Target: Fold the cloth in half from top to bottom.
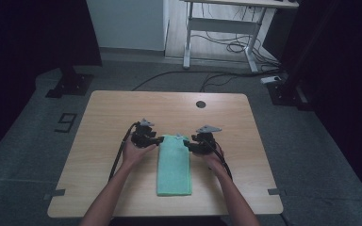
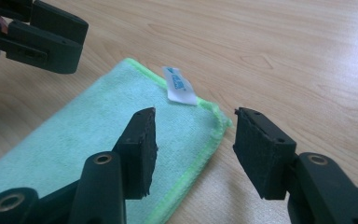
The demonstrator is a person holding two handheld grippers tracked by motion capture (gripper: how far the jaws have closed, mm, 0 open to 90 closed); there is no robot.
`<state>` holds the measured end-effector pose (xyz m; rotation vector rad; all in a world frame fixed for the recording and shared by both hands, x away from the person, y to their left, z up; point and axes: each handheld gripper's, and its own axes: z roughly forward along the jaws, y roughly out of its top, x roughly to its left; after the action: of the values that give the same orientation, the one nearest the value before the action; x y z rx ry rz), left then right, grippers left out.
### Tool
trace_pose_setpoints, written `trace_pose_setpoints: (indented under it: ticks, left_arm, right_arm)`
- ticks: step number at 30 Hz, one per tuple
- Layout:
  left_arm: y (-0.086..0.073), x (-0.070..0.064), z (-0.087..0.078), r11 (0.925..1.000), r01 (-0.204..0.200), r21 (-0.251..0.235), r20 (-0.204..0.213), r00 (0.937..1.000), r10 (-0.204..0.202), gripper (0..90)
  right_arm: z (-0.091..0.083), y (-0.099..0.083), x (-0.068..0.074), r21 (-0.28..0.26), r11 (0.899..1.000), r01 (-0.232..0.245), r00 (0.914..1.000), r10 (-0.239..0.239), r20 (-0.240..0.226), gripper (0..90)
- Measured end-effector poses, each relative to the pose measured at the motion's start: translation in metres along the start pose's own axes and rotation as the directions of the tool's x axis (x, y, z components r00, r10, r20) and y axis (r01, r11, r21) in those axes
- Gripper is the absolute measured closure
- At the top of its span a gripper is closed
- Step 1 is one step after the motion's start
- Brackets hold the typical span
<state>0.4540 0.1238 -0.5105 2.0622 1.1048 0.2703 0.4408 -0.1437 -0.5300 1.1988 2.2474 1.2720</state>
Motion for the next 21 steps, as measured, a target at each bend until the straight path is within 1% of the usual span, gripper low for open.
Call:
trace_pose_setpoints:
  ticks: [1,2,3,4,5,6,10,12,13,14,17,19,21]
  left_arm:
    - [0.002,0.0,0.002,0.9999,0.01,-0.004,0.006,0.9999,-0.01,50.1]
    - [0.003,-0.001,0.003,0.9999,0.01,-0.004,0.006,0.9999,-0.01,50.1]
    - [0.004,-0.001,0.004,0.9999,0.01,-0.004,0.006,0.9999,-0.01,50.0]
    - [0.005,-0.002,0.005,0.9999,0.012,-0.008,0.006,0.9999,-0.012,50.1]
    - [0.006,-0.002,0.006,0.9998,0.014,-0.011,0.006,0.9999,-0.014,50.1]
    - [0.007,-0.002,0.007,0.9998,0.016,-0.013,0.005,0.9999,-0.016,50.2]
    - [0.007,-0.001,0.011,0.9997,0.021,-0.01,0.006,0.9998,-0.021,50.3]
    - [0.007,0.0,0.012,0.9998,0.021,-0.005,0.006,0.9998,-0.021,50.3]
    - [0.006,0.001,0.014,0.9997,0.025,0.002,0.005,0.9997,-0.026,50.3]
    - [0.006,0.001,0.014,0.9996,0.028,0.003,0.006,0.9996,-0.028,50.3]
    - [0.006,0.0,0.016,0.9997,0.026,0.0,0.002,0.9997,-0.026,49.9]
    - [0.007,0.0,0.018,0.9997,0.026,0.006,-0.008,0.9996,-0.026,50.1]
    - [0.007,0.002,0.019,0.9994,0.034,0.01,-0.013,0.9994,-0.033,50.4]
  right_arm:
    - [0.003,0.001,-0.002,0.016,1.0,0.005,0.9998,-0.005,0.018,48.2]
    - [0.002,0.001,-0.002,0.007,1.0,0.004,0.9996,-0.004,0.027,48.8]
    - [0.002,0.002,-0.002,-0.009,1.0,-0.004,0.9996,0.005,0.026,49.2]
    - [0.002,0.004,-0.001,-0.014,1.0,-0.001,0.9997,0.002,0.025,49.1]
    - [0.003,0.005,0.0,-0.009,1.0,0.012,0.9994,-0.011,0.032,49.0]
    - [0.004,0.006,0.0,-0.005,1.0,0.014,0.9993,-0.014,0.034,48.9]
    - [0.007,0.008,-0.004,-0.007,1.0,0.009,0.9997,-0.009,0.023,49.0]
    - [0.008,0.008,-0.005,-0.001,1.0,0.002,0.9998,-0.002,0.02,48.7]
    - [0.01,0.009,-0.008,0.015,1.0,0.003,0.9996,-0.003,0.028,48.7]
    - [0.011,0.009,-0.009,0.019,1.0,-0.003,0.9996,0.002,0.028,48.8]
    - [0.011,0.011,-0.013,0.023,1.0,-0.012,0.9995,0.012,0.03,48.8]
    - [0.012,0.011,-0.014,0.027,1.0,-0.012,0.9995,0.011,0.031,48.8]
    - [0.013,0.012,-0.015,0.034,0.999,-0.011,0.9991,0.01,0.04,48.7]
